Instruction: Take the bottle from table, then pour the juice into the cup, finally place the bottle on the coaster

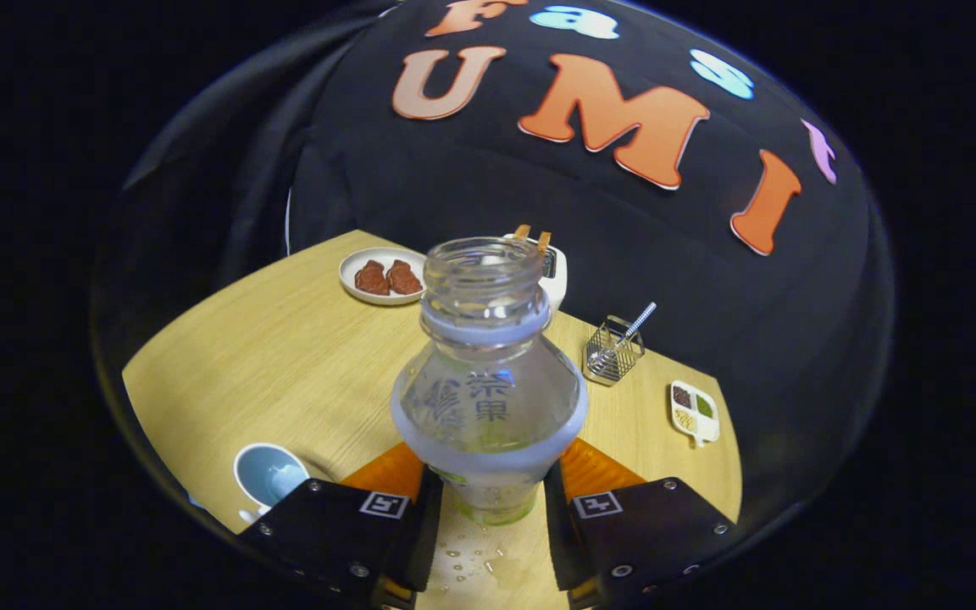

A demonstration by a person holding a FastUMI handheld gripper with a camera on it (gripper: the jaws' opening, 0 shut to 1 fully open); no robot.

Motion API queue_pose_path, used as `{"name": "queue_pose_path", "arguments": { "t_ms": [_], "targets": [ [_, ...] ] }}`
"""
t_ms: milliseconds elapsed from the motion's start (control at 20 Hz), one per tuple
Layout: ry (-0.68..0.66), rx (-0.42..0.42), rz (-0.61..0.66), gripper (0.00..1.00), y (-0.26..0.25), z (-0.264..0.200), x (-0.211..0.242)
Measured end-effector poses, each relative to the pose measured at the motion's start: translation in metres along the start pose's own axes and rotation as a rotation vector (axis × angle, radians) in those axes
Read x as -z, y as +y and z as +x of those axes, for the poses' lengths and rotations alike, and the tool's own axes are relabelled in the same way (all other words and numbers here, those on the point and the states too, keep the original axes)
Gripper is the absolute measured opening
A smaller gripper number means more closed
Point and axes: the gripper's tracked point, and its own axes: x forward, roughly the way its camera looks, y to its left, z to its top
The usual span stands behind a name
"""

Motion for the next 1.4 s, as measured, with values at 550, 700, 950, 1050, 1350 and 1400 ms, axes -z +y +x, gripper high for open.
{"name": "queue_pose_path", "arguments": {
  "t_ms": [550,700,950,1050,1350,1400],
  "targets": [
    [-0.007,-0.042,0.33,0.55,-0.022,0.077,0.024],
    [0.009,-0.027,0.316,0.56,-0.024,0.09,0.029],
    [0.001,-0.03,0.325,0.57,-0.019,0.1,0.036],
    [-0.006,-0.025,0.326,0.57,-0.019,0.1,0.036],
    [0.045,-0.034,0.305,0.67,-0.009,0.098,0.048],
    [0.051,-0.033,0.302,0.74,-0.007,0.097,0.05]
  ]
}}
